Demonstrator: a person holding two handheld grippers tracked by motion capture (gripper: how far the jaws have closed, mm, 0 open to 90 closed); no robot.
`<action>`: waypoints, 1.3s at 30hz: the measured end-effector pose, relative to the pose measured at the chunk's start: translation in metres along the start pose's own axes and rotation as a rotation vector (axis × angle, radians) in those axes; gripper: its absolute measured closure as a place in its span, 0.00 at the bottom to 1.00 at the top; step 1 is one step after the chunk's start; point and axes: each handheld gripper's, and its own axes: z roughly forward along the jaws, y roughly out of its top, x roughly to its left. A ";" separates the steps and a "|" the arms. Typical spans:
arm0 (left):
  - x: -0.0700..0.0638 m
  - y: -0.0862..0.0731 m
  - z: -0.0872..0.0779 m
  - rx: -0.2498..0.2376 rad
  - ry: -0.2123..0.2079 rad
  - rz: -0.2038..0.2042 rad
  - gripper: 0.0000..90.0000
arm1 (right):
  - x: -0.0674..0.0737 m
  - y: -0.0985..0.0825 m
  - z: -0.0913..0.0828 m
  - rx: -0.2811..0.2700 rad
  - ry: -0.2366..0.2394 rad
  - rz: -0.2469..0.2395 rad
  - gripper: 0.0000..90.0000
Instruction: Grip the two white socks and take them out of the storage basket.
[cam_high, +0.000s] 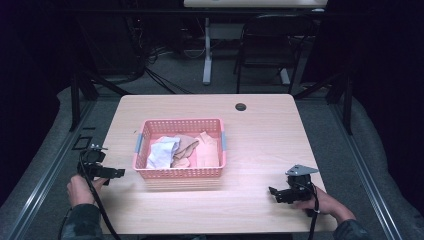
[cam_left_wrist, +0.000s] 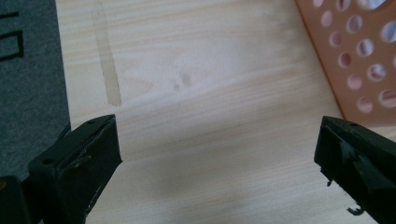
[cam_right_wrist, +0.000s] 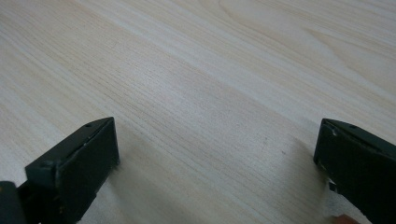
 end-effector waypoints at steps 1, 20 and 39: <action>-0.001 0.002 -0.002 -0.009 -0.005 0.003 0.00 | 0.000 0.000 0.000 0.000 0.000 0.000 0.00; -0.038 0.038 -0.047 -0.129 -0.085 0.116 0.00 | 0.000 0.000 0.000 0.000 0.002 -0.001 0.00; -0.072 0.070 -0.041 -0.138 -0.182 0.196 0.00 | 0.000 0.000 0.000 0.000 0.002 -0.001 0.00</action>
